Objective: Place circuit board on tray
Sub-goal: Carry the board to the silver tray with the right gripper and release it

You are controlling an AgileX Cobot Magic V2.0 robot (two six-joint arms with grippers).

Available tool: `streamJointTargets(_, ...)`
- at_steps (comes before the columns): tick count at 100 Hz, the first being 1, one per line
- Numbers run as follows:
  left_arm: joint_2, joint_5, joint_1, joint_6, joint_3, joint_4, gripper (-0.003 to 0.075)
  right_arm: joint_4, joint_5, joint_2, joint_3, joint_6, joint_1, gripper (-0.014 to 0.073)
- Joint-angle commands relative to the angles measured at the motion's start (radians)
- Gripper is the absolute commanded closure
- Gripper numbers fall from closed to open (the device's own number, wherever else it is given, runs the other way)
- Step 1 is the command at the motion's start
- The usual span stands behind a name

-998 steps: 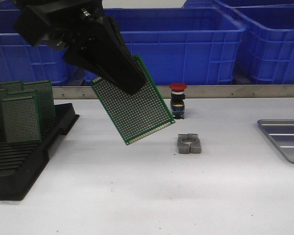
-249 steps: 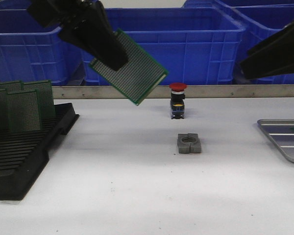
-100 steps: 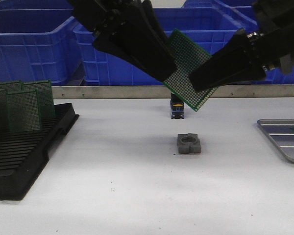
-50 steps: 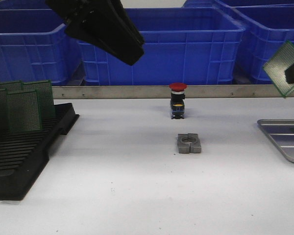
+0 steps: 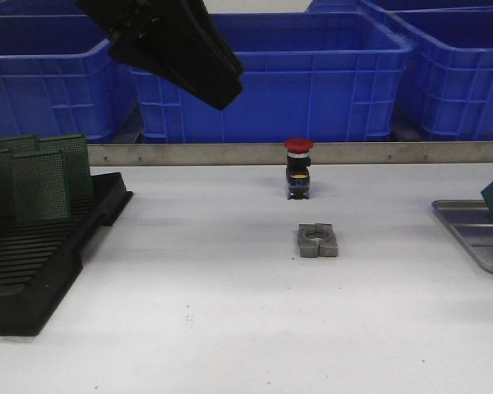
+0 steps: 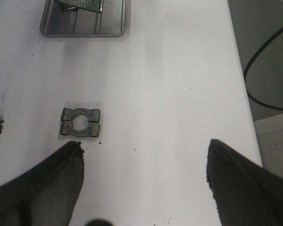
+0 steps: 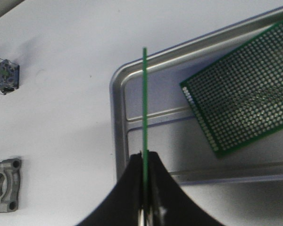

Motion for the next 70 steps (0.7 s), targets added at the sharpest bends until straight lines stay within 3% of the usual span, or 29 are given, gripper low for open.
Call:
streamJointTargets(1,-0.051,0.003,0.002,-0.009,-0.031,-0.057,0.0208,0.035,0.023,-0.033,-0.029,-0.016,-0.008,0.0558)
streamJointTargets(19,-0.051,0.003,0.002,-0.009,-0.031,-0.057,0.0209,0.004,0.058,-0.039,-0.049,-0.056,-0.008,0.0106)
streamJointTargets(27,-0.051,0.003,0.002,-0.009,-0.031,-0.057,0.0218,-0.027,0.052,-0.055,-0.061,-0.056,-0.008,0.0059)
streamJointTargets(37,-0.051,0.004,0.002,-0.013,-0.031,-0.055,0.0283,-0.109,0.047,-0.088,-0.078,-0.058,-0.008,0.0118)
streamJointTargets(44,-0.051,0.006,0.002,-0.058,-0.031,-0.053,0.0381,-0.179,0.047,-0.119,-0.084,-0.058,-0.008,0.0224)
streamJointTargets(61,-0.051,0.039,0.034,-0.225,-0.031,-0.034,0.0742,-0.249,0.085,-0.206,-0.084,-0.057,-0.008,0.0671)
streamJointTargets(70,-0.054,0.099,0.075,-0.243,-0.031,-0.03,0.0741,-0.254,0.117,-0.25,-0.084,-0.057,-0.006,0.0653)
